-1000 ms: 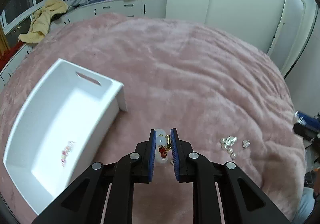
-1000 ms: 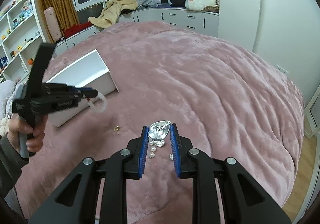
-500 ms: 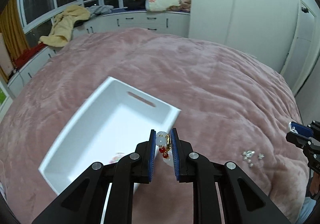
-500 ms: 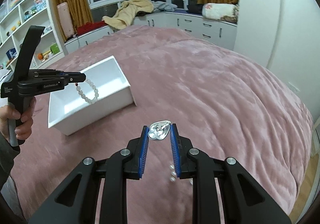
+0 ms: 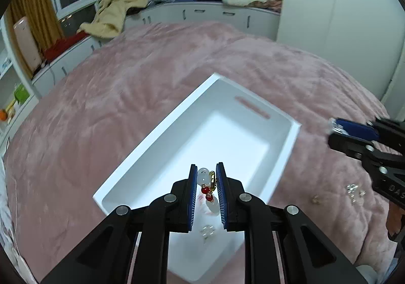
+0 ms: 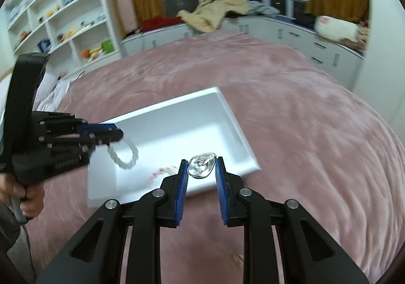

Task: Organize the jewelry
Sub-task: 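Carry the bracelet and heart pendant over the white tray and open both grippers, then move both open grippers back toward the remaining jewelry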

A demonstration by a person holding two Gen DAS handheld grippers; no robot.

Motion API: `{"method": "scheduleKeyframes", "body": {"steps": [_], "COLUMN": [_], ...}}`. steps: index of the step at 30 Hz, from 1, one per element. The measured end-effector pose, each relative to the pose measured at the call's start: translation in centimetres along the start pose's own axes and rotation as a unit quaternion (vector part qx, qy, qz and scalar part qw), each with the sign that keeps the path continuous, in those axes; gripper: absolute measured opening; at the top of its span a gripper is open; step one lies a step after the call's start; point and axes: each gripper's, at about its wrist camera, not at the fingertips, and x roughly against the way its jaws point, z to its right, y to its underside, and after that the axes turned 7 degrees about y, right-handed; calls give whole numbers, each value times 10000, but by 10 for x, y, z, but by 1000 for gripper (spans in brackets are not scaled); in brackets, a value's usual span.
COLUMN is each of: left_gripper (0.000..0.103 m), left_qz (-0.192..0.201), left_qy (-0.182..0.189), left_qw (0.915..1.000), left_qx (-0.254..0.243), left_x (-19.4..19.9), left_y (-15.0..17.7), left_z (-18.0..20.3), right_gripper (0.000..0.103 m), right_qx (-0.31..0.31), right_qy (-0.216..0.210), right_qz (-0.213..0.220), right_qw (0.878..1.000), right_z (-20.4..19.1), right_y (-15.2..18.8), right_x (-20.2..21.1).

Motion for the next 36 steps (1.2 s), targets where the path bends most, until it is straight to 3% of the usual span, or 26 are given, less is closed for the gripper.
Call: {"method": "scheduleKeyframes", "body": {"steps": [6,13,15,17,18,20,21,23,24,36], "left_gripper": [20,22,40,58,60,68,72,91,94,94], "left_qz": [-271,-446,-395,-284,-246,-195,-150,28,127,242], "left_qy": [-105,-93,-122,-174,-163,-186,-175,-168,-153,580], "left_qw": [9988,9966,9965,9968,9968,9966,9967,9969,9971,9978], "left_qx": [389,689,720,733,742,773,779,769,735,187], "left_x": [-22,-37,-35,-30,-27,-23,-20,-11,-7,-11], "left_y": [26,49,52,53,53,51,50,46,43,27], "left_z": [-29,-45,-45,-47,-47,-48,-48,-45,-40,44], "right_gripper": [22,25,57,69,72,75,82,93,94,94], "right_qx": [251,190,180,230,201,4,-97,-361,-488,-785], "right_qy": [-32,-27,-28,-15,-15,2,-2,66,115,976], "right_qz": [-575,-936,-907,-790,-761,-566,-478,-232,-128,-17], "right_qw": [9980,9954,9957,9966,9969,9984,9988,9991,9987,9921], "right_z": [-34,-49,-51,-52,-52,-44,-39,-23,-12,94], "right_y": [-5,-1,-1,-2,-4,-7,-8,-7,-6,49], "right_x": [-57,-86,-86,-81,-81,-72,-67,-51,-42,30]}}
